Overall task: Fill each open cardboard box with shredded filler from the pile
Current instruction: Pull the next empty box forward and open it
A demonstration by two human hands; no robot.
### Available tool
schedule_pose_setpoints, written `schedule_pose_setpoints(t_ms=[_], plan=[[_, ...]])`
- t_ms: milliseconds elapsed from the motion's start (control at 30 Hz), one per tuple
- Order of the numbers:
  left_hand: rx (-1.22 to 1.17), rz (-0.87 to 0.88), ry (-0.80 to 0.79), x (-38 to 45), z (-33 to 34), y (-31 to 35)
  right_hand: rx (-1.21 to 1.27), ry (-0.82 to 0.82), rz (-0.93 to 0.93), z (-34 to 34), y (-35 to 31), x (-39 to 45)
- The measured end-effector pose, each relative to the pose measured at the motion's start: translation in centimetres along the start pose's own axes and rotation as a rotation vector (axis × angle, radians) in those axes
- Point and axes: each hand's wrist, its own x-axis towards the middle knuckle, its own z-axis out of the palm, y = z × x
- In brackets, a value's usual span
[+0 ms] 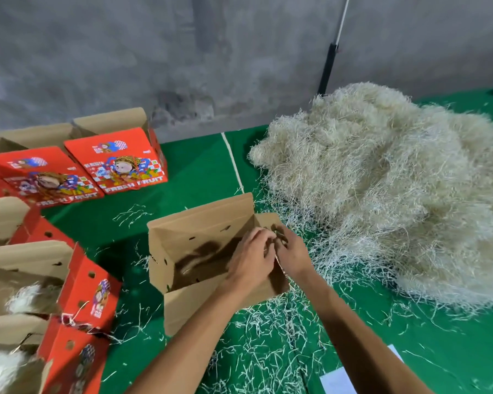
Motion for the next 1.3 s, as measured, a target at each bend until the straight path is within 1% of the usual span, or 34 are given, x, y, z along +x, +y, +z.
schedule_pose_setpoints(t_ms=[100,200,333,400,500,567,633,700,800,900,967,1000,1033,1100,1167,1200,1233,1300], plan=[[-0.13,0.07,-0.039,2.5,1.5,3.1,0.022,0.079,-0.008,-4.1,0.1,0.1],[-0.246,0.126,-0.112,5.0,4.1,7.0,-0.038,0.174,0.02,-9.5,0.9,0.1],[-0.372,0.079,-0.227,8.6,8.1,12.6,-0.18,0.297,0.083,-16.8,2.6,1.0],[-0.414,0.083,-0.268,10.5,10.2,15.2,-0.262,0.366,0.073,-20.1,3.9,1.4],[-0.368,0.101,-0.312,13.7,13.4,18.7,-0.358,0.462,0.088,-24.5,6.0,2.6],[-0.331,0.107,-0.337,16.0,15.3,20.6,-0.431,0.498,0.115,-26.9,7.4,3.9],[-0.316,0.049,-0.359,18.1,17.3,22.0,-0.472,0.512,0.142,-28.9,8.9,5.8],[-0.315,-0.041,-0.366,19.5,19.3,22.5,-0.443,0.509,0.164,-30.1,10.4,7.7],[-0.315,-0.175,-0.364,21.0,22.0,21.9,-0.399,0.455,0.183,-30.4,12.5,10.7],[-0.325,-0.266,-0.356,22.1,23.8,19.7,-0.33,0.416,0.239,-28.2,14.2,12.8],[-0.447,-0.299,-0.344,22.5,24.5,17.8,-0.308,0.465,0.217,-26.0,14.6,13.4],[-0.543,-0.352,-0.355,22.6,24.5,17.1,-0.271,0.491,0.191,-24.9,14.6,13.6],[-0.651,-0.43,-0.376,22.7,24.2,16.7,-0.203,0.501,0.174,-23.9,14.4,13.7],[-0.819,-0.589,-0.388,22.6,23.4,16.2,-0.043,0.457,0.168,-21.9,13.3,13.5],[-0.974,-0.744,-0.316,22.4,21.9,15.7,0.07,0.398,0.148,-20.2,11.7,13.0],[-1.035,-0.794,-0.275,22.3,20.9,15.5,0.092,0.388,0.132,-19.6,10.8,12.7],[-1.053,-0.812,-0.243,22.3,19.6,15.2,0.096,0.385,0.113,-19.0,9.9,12.4],[-0.979,-0.743,-0.191,22.2,16.7,14.6,0.093,0.404,0.05,-18.3,7.7,11.6]])
